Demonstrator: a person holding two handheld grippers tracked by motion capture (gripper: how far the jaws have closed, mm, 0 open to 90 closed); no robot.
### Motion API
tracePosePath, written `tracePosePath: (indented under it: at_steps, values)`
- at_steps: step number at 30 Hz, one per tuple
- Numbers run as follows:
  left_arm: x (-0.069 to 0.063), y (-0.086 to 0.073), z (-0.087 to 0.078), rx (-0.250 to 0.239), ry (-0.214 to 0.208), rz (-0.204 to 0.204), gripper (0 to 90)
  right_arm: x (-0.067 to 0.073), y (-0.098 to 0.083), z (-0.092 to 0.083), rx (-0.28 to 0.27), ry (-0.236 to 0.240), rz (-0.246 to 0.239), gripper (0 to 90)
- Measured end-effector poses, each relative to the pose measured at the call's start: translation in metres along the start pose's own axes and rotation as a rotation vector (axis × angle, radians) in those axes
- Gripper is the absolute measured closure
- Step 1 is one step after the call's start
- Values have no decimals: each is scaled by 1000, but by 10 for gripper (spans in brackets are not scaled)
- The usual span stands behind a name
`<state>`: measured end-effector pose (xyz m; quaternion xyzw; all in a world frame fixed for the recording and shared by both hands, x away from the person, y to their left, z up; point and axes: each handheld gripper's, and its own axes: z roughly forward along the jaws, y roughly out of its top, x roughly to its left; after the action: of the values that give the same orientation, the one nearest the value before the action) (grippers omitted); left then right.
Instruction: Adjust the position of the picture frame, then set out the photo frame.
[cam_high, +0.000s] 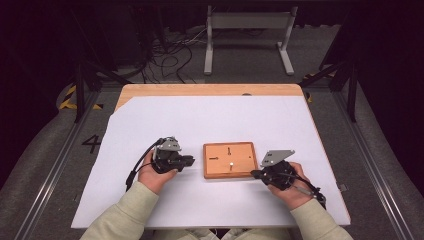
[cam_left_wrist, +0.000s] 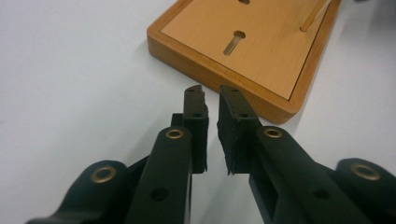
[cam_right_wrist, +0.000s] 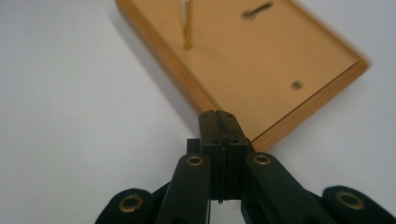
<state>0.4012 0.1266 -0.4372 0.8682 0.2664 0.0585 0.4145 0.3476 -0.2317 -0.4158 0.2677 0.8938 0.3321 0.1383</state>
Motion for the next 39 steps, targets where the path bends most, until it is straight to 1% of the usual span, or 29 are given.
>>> tracePosePath:
  at_steps: [1,2,3,4,5,6,7,8,10,12,14,15,17,18,21,22,23,24,25,27,28,29,30,31,32,33,34,35,39]
  values:
    - [0,1,-2,-8,2,1,794,-5,2,-5,-33,-10,13,876]
    - [0,1,-2,-8,2,1,783,-5,2,-5,-33,-10,13,876]
    - [-1,3,-8,-38,18,6,758,-18,5,-17,-110,-25,58,762]
    - [-1,3,-8,-38,18,6,743,-22,6,-22,-137,-28,76,740]
    - [-2,6,-14,-67,42,10,726,-25,8,-26,-168,-36,91,707]
    - [-2,6,-14,-67,42,10,708,-28,9,-30,-200,-45,102,680]
    - [-3,7,-16,-81,51,2,708,-28,9,-30,-200,-45,102,680]
    - [-2,8,-18,-91,62,1,687,-31,10,-34,-224,-51,109,657]
    - [-2,10,-21,-107,75,-9,632,-36,11,-38,-261,-65,119,592]
    - [-1,11,-21,-123,78,-20,563,-42,10,-39,-281,-69,135,565]
    - [-2,12,-21,-129,75,-11,501,-46,8,-38,-288,-78,148,549]
    - [-2,13,-22,-135,74,-3,497,-48,7,-38,-288,-85,152,547]
    - [-2,14,-22,-155,58,-10,490,-52,6,-37,-299,-80,161,546]
    - [-2,15,-21,-159,49,-16,491,-53,6,-37,-302,-87,161,545]
    - [-3,18,-17,-156,41,-20,488,-58,4,-37,-304,-85,174,544]
    - [-4,20,-13,-149,29,-18,488,-60,3,-36,-305,-85,189,542]
    - [-6,24,-6,-142,27,-10,468,-65,0,-32,-297,-85,207,519]
    - [-8,26,-3,-136,23,-2,462,-66,-2,-31,-292,-95,199,519]
    - [-9,28,-1,-134,12,1,461,-67,-3,-29,-287,-102,205,520]
    - [-11,30,1,-140,4,1,460,-69,-5,-28,-279,-103,212,521]
    - [-13,34,3,-140,-4,12,459,-71,-6,-28,-274,-95,223,520]
    - [-15,35,4,-142,-9,12,459,-71,-7,-28,-274,-98,224,516]
    - [-19,40,9,-150,-24,22,459,-71,-7,-28,-274,-98,226,509]
    - [-19,40,9,-150,-24,22,458,-72,-8,-28,-277,-98,227,506]
    - [-23,42,14,-154,-41,25,457,-72,-8,-29,-277,-100,229,505]
    - [-23,42,14,-154,-41,25,458,-73,-9,-29,-279,-99,232,505]
    - [-25,44,19,-149,-51,34,457,-73,-9,-30,-278,-100,236,504]
    - [-26,45,21,-144,-56,36,457,-73,-10,-30,-278,-99,239,503]
    - [-28,47,25,-155,-69,35,454,-75,-12,-30,-271,-90,252,504]
